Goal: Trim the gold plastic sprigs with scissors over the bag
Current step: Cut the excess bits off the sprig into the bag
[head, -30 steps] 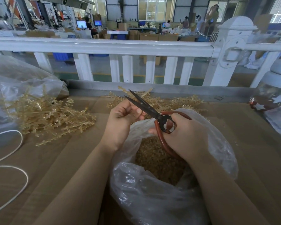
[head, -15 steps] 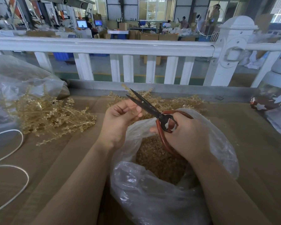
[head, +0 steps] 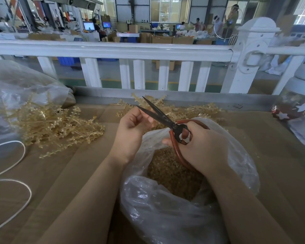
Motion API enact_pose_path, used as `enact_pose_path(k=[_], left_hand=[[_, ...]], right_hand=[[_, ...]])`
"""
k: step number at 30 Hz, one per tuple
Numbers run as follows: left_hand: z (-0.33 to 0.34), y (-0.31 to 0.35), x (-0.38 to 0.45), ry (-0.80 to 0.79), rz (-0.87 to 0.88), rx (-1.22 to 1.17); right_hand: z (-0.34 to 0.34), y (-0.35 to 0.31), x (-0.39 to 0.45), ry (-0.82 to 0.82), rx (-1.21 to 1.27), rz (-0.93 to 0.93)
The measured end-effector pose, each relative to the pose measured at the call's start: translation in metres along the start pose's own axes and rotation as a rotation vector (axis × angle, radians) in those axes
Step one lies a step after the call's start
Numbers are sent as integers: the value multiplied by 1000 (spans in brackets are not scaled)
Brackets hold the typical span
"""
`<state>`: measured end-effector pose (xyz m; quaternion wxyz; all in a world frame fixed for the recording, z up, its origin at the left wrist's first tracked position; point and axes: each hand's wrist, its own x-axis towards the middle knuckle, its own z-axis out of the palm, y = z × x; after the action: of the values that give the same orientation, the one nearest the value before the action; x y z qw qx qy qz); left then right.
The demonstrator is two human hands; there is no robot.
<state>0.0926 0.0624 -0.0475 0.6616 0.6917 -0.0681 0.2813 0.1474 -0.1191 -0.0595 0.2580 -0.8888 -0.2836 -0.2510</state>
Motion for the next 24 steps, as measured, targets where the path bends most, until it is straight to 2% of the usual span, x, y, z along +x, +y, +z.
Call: enact_pose_path(k=[16,24], left_hand=[[0,4,-2,30,-5,63],[0,2,-1,31,19,70]], right_hand=[[2,-1,1,-70,75,6],[-2,-4,2,-88,9,32]])
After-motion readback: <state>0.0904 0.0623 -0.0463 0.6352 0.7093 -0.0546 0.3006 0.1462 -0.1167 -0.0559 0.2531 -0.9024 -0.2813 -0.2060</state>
